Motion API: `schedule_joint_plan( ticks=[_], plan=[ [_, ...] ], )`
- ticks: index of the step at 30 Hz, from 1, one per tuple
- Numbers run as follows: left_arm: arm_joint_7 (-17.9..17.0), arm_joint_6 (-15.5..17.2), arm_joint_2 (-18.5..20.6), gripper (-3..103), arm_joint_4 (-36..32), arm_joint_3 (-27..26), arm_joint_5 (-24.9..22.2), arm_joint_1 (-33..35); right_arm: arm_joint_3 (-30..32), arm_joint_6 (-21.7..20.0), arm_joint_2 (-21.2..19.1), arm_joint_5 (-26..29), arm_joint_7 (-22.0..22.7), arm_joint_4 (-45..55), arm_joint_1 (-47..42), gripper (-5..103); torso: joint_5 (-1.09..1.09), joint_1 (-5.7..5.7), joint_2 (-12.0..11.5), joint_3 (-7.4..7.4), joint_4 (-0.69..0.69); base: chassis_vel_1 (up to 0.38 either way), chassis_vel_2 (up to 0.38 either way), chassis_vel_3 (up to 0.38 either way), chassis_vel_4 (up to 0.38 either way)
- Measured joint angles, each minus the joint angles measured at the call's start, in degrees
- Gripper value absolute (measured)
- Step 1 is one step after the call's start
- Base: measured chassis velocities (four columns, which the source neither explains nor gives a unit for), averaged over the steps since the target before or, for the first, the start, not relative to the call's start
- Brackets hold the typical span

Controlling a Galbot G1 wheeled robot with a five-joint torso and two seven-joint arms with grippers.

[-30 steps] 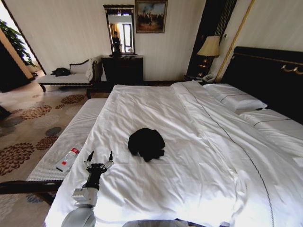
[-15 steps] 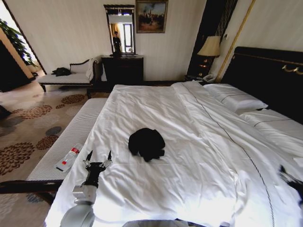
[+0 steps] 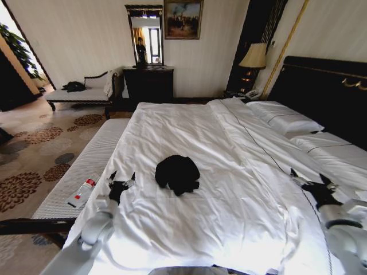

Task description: Fold the clothes on the bed.

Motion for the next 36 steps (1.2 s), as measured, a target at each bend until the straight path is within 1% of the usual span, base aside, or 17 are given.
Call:
schedule_joint_plan(
  ticks=[1,2,5,6,8,10,11,15,16,20,21,26,31,32,33,36],
  plan=[
    [0.0,0.0,0.0,100,0.0,0.0,0.0,0.0,0.0,0.0,0.0,0.0,0.0,0.0,0.0,100,0.00,0.00,0.0,0.00,0.00,0.000,0.000,0.000,0.000],
    [0.0,0.1,0.6,100,1.6,1.8,-0.5,-2.7,-0.7,0.0,0.3,-0.4,0.1,-0.2,0.4,100,0.01,0.00,0.0,0.00,0.02,0.000,0.000,0.000,0.000],
    [0.6,0.6,1.6,100,6.7,8.7,-2.6,-11.0,-1.6,-0.1,1.9,-1.2,0.5,-0.6,0.9,100,-0.01,0.01,0.0,0.00,-0.02,0.000,0.000,0.000,0.000],
    [0.6,0.6,1.6,100,6.7,8.7,-2.6,-11.0,-1.6,-0.1,1.9,-1.2,0.5,-0.6,0.9,100,-0.01,0.01,0.0,0.00,-0.02,0.000,0.000,0.000,0.000],
    [1.0,1.0,1.3,100,9.8,13.5,-3.9,-15.7,-1.5,-0.1,3.1,-1.1,0.9,-0.8,1.0,100,0.00,0.00,0.0,0.00,-0.02,0.000,0.000,0.000,0.000],
    [1.7,1.0,0.5,100,12.7,17.2,-4.0,-19.3,-1.3,-0.1,4.1,-0.8,1.2,-0.7,1.1,100,-0.01,0.00,0.0,0.00,-0.02,0.000,0.000,0.000,0.000],
    [1.7,1.0,0.5,100,12.7,17.2,-4.0,-19.3,-1.3,-0.1,4.1,-0.8,1.2,-0.7,1.1,100,-0.01,0.00,0.0,0.00,-0.02,0.000,0.000,0.000,0.000],
    [2.9,0.7,-1.8,100,18.3,23.2,-3.8,-26.2,-0.7,-0.2,5.0,-0.2,1.5,-0.3,1.2,100,0.00,0.00,0.0,0.00,0.00,0.000,0.000,0.000,0.000],
    [2.9,0.7,-1.8,100,18.3,23.2,-3.8,-26.2,-0.7,-0.2,5.0,-0.2,1.5,-0.3,1.2,100,0.00,0.00,0.0,0.00,0.00,0.000,0.000,0.000,0.000],
    [3.2,0.7,-5.0,100,23.2,28.7,-4.1,-31.6,0.0,-0.3,5.1,0.2,1.5,-0.4,0.9,100,0.01,0.00,0.0,-0.01,-0.02,0.000,0.000,0.000,0.000],
    [3.2,0.7,-5.0,100,23.2,28.7,-4.1,-31.6,0.0,-0.3,5.1,0.2,1.5,-0.4,0.9,100,0.01,0.00,0.0,-0.01,-0.02,0.000,0.000,0.000,0.000],
    [3.2,1.2,-7.0,100,28.1,33.1,-4.3,-34.7,0.5,-0.3,5.1,0.6,1.5,-0.5,0.8,100,0.00,0.00,0.0,-0.01,-0.01,0.000,0.000,0.000,0.000],
    [3.1,1.4,-7.8,100,30.2,33.8,-3.8,-35.7,1.1,-0.3,5.0,1.2,1.5,-0.4,0.8,100,0.01,-0.01,0.0,-0.01,0.00,0.000,0.000,0.000,0.000],
    [3.1,1.5,-8.0,103,30.6,33.8,-3.7,-35.9,1.1,-0.3,4.9,1.4,1.5,-0.4,0.8,100,0.00,-0.01,0.0,-0.01,0.00,0.000,0.000,0.000,0.000],
    [3.1,1.5,-8.0,103,30.6,33.8,-3.7,-35.9,1.1,-0.3,4.9,1.4,1.5,-0.4,0.8,100,0.00,-0.01,0.0,-0.01,0.00,0.000,0.000,0.000,0.000],
    [3.0,1.5,-9.1,99,32.1,34.0,-3.4,-36.6,1.1,-0.3,4.7,1.6,1.6,-0.4,1.0,100,0.00,-0.01,0.0,-0.01,0.00,0.000,0.000,0.000,0.000]
  ],
)
